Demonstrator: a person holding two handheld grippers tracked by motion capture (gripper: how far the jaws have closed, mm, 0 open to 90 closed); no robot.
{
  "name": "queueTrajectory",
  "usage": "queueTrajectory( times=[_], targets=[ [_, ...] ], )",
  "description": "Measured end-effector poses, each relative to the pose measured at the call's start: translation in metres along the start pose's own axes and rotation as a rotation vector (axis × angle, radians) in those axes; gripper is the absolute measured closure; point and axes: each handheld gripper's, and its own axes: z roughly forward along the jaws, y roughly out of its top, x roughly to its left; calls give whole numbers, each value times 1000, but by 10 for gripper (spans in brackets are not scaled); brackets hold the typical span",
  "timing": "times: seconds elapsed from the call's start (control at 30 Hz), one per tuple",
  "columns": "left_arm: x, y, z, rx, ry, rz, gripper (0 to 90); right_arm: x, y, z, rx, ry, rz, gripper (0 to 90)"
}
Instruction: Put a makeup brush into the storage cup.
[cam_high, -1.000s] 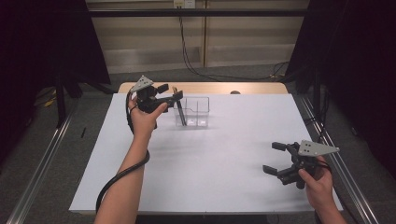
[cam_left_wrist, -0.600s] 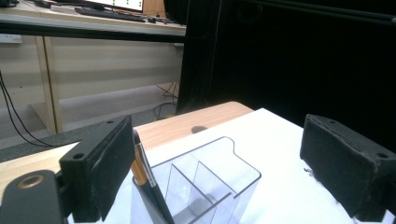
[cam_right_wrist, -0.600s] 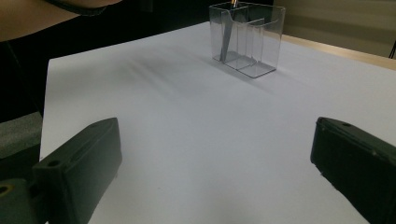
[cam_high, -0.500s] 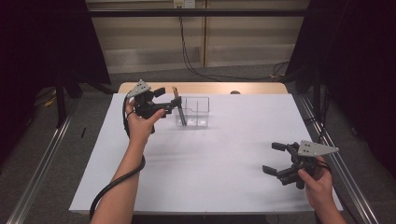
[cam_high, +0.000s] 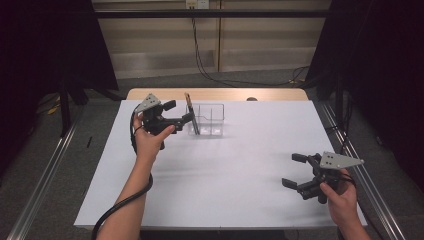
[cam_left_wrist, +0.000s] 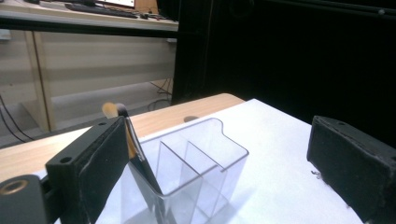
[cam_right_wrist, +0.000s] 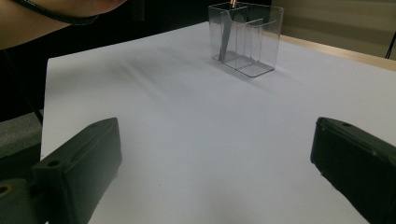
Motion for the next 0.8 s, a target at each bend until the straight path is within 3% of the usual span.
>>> queueTrajectory(
  times=[0.8],
  targets=[
    [-7, -11, -36, -21, -44, 2, 0, 1, -2, -2, 2, -6, -4, 20]
  ],
)
